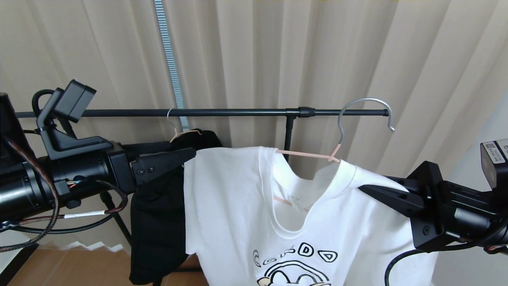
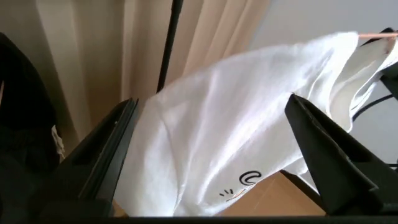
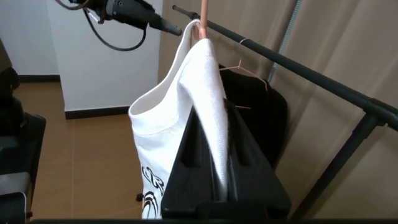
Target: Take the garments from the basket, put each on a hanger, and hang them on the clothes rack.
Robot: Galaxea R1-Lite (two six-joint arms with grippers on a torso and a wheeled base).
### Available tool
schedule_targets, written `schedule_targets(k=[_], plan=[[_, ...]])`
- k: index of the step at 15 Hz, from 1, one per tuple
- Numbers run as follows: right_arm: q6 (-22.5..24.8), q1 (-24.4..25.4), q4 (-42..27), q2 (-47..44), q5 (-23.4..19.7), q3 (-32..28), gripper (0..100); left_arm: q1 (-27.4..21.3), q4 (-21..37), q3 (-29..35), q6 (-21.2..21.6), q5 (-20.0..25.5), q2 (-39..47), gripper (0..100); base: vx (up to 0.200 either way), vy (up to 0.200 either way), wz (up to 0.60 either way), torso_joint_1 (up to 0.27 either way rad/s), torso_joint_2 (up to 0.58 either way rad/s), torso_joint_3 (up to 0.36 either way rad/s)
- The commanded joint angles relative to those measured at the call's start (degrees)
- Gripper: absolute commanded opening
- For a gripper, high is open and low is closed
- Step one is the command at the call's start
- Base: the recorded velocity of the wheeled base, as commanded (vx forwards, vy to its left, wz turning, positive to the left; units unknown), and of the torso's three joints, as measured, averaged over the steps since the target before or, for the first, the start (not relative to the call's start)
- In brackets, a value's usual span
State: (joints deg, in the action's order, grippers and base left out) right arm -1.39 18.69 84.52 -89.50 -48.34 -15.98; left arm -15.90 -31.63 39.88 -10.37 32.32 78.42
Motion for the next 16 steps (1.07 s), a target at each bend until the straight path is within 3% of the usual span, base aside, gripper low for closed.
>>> schedule_targets(k=[1, 5, 11, 14, 16], plan=[[0.0, 0.0, 0.0, -1.2, -0.8, 0.2, 0, -2.6, 6.8, 7.5, 0.6, -0.1, -1.9, 100, 0.000, 0.000, 0.00, 0.000, 0.00, 0.000], [0.0, 0.0, 0.0, -1.5, -5.5, 1.7, 0, -8.7, 21.8, 15.7, 6.9, -1.4, -1.6, 100, 0.000, 0.000, 0.00, 0.000, 0.00, 0.000], [0.0, 0.2, 0.1, -1.5, -6.9, 2.3, 0, -13.9, 43.3, 25.3, 23.6, -0.9, 1.5, 100, 0.000, 0.000, 0.00, 0.000, 0.00, 0.000], [0.0, 0.4, 0.1, -1.5, -6.9, 2.4, 0, -15.0, 46.5, 28.8, 32.1, -0.7, 6.0, 100, 0.000, 0.000, 0.00, 0.000, 0.00, 0.000], [0.1, 0.4, 0.1, -1.5, -6.9, 2.4, 0, -15.0, 47.6, 28.9, 40.1, 3.3, 7.3, 100, 0.000, 0.000, 0.00, 0.000, 0.00, 0.000]])
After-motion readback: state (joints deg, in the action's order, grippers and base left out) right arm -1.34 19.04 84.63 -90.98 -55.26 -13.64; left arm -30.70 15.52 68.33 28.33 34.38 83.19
